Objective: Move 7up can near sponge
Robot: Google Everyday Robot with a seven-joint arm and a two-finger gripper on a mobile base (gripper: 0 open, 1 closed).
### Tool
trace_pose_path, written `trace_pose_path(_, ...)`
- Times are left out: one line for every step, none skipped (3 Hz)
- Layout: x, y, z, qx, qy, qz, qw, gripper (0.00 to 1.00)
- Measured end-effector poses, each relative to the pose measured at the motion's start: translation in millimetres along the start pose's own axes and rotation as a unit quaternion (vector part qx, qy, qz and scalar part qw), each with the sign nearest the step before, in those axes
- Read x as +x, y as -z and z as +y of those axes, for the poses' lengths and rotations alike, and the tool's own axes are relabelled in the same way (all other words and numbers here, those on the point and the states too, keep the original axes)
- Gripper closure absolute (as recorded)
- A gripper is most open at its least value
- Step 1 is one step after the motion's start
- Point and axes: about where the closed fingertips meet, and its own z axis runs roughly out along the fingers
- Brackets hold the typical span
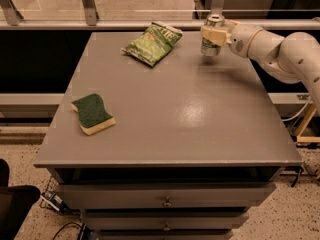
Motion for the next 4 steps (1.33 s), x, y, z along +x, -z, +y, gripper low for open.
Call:
trace_pose_path(-23,27,27,-0.004,0.010,-0.006,0.9999,1.00)
trace_pose_path(-30,45,85,-0.031,0.024,-0.015,0.9991,1.00)
trace_pose_path(-21,56,131,-0.042,0.023,-0.029,0.9984,1.00)
trace_pose_path(-18,61,188,-0.065,0.011,-0.035,0.9972,1.00)
